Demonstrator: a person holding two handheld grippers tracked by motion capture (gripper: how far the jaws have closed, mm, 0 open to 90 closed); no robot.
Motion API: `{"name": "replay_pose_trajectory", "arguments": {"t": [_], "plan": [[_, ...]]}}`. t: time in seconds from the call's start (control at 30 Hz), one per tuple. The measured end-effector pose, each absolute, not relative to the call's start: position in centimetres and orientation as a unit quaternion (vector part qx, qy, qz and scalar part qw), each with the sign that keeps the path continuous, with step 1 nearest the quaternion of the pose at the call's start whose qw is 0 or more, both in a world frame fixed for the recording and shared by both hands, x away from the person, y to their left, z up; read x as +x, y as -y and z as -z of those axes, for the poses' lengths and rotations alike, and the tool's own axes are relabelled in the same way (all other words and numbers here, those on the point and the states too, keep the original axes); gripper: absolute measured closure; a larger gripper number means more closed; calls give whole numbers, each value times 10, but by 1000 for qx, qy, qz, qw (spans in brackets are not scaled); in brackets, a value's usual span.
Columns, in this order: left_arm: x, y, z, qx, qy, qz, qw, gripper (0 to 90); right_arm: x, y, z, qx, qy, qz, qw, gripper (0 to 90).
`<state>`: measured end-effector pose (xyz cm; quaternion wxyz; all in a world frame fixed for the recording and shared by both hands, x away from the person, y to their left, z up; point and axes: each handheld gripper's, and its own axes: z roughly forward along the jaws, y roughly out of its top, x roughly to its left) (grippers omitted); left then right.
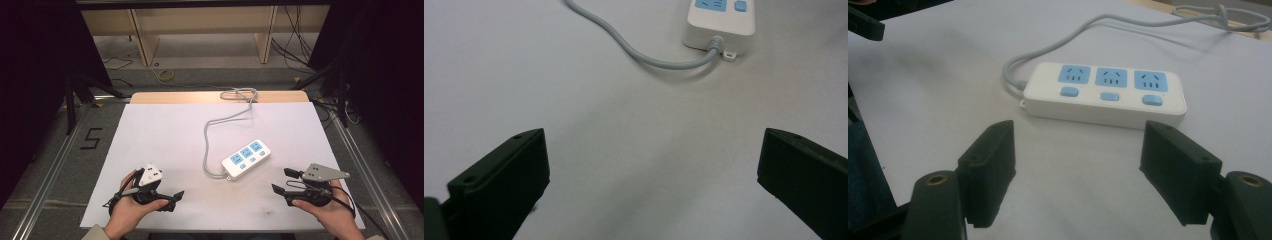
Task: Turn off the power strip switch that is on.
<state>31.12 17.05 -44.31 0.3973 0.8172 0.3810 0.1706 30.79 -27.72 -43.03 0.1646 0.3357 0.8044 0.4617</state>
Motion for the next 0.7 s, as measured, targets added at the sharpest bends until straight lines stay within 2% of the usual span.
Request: {"name": "replay_pose_trajectory", "arguments": {"t": [0.23, 0.37, 0.7], "plan": [[313, -171, 444, 820, -375, -182, 393, 4, 311, 272, 427, 334, -809, -454, 166, 368], [313, -170, 444, 819, -376, -183, 392, 10, 318, 266, 423, 335, -816, -438, 171, 481], [314, -171, 445, 820, -379, -184, 388, 15, 334, 252, 414, 332, -823, -427, 172, 607]]}}
